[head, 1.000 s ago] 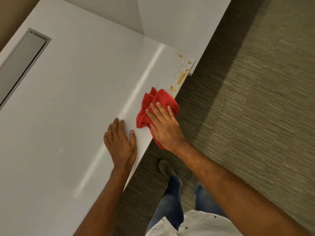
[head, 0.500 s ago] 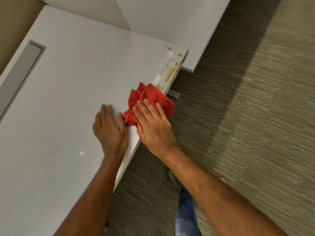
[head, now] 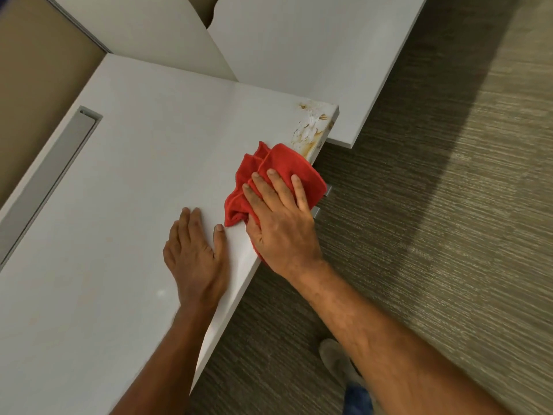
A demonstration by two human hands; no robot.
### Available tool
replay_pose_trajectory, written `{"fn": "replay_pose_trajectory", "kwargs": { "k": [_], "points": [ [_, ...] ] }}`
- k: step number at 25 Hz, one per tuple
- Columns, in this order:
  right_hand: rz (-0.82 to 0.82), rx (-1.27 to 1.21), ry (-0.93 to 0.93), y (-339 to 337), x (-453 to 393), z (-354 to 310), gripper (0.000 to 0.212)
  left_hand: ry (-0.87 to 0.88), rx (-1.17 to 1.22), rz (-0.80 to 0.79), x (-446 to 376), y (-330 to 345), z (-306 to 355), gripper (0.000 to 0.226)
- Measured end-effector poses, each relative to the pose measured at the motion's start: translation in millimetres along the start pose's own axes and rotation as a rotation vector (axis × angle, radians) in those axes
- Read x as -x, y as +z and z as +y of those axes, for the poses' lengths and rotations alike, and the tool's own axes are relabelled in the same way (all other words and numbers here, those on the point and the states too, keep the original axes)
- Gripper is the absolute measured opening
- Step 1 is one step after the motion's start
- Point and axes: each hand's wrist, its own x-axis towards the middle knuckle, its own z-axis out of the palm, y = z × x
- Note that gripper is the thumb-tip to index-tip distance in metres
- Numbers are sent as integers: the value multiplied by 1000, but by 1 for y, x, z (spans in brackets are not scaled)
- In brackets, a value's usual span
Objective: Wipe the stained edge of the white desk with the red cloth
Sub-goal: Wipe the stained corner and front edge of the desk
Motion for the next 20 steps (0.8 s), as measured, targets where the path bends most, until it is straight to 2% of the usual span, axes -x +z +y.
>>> {"fn": "replay_pose_trajectory", "kwargs": {
  "k": [2,7,13,20],
  "points": [
    [11,-32,11,3,16,-8,58,13,2,-1,0,0,-1,80],
    [-25,-53,-124,0,32,1,55,25,-9,-6,2,-1,0,84],
    [1,40,54,-6,-30,21,56,33,-34,-13,0,2,-4,79],
    [-8,-128,6,1,43,-11,54,46,-30,-4,1,-1,-2,77]
  ]
}}
